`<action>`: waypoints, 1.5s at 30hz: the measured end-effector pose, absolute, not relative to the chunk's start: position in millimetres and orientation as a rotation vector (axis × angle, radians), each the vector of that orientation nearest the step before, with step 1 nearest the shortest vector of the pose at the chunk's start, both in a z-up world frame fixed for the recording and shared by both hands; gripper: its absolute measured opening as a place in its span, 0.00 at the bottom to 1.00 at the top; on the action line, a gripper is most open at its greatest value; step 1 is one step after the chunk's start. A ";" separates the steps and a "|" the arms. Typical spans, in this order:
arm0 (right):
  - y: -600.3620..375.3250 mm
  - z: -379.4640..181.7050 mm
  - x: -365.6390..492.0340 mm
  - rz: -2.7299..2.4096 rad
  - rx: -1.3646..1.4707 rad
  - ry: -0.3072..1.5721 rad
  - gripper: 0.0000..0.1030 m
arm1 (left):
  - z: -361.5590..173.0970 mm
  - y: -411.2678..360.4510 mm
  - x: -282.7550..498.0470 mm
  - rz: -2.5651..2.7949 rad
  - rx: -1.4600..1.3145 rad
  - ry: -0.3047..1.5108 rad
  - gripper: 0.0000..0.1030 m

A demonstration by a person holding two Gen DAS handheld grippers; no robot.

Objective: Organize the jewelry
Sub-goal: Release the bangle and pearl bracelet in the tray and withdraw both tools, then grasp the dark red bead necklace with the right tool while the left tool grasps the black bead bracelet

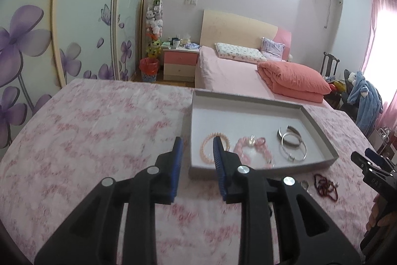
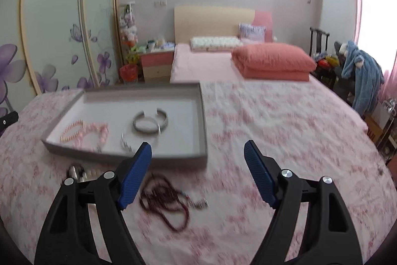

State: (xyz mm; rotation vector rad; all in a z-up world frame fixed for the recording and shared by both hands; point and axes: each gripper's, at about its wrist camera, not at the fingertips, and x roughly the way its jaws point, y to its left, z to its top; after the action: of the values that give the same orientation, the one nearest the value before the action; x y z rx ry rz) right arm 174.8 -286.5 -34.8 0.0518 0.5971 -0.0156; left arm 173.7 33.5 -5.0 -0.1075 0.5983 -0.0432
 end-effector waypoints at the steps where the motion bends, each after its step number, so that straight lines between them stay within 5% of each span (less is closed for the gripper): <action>1: -289.2 -38.7 173.3 -0.012 0.050 0.613 0.74 | -6.7 34.6 171.5 -0.045 -0.107 0.605 0.26; 25: -240.7 -93.2 198.4 0.166 -0.128 0.874 0.76 | -39.6 0.1 166.1 -0.194 -0.067 0.734 0.32; 27: -244.1 -93.6 199.3 0.174 -0.095 0.881 0.68 | -42.3 -3.4 165.9 -0.205 -0.061 0.743 0.32; 29: -248.9 -93.3 198.7 0.188 -0.039 0.882 0.40 | -44.6 -6.4 166.0 -0.216 -0.057 0.752 0.32; 32: -255.1 -91.3 192.3 0.155 0.021 0.890 0.14 | -48.5 -12.4 166.5 -0.235 -0.052 0.770 0.32; 45: -246.3 -92.9 159.8 0.105 0.106 0.875 0.13 | -75.6 -53.5 178.5 -0.350 -0.008 0.895 0.32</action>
State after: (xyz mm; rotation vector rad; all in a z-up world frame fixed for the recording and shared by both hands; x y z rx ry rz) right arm 159.8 -246.3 -92.9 0.1061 0.8754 0.1054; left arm 178.5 -53.5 -75.6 -0.0082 0.8949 -0.3495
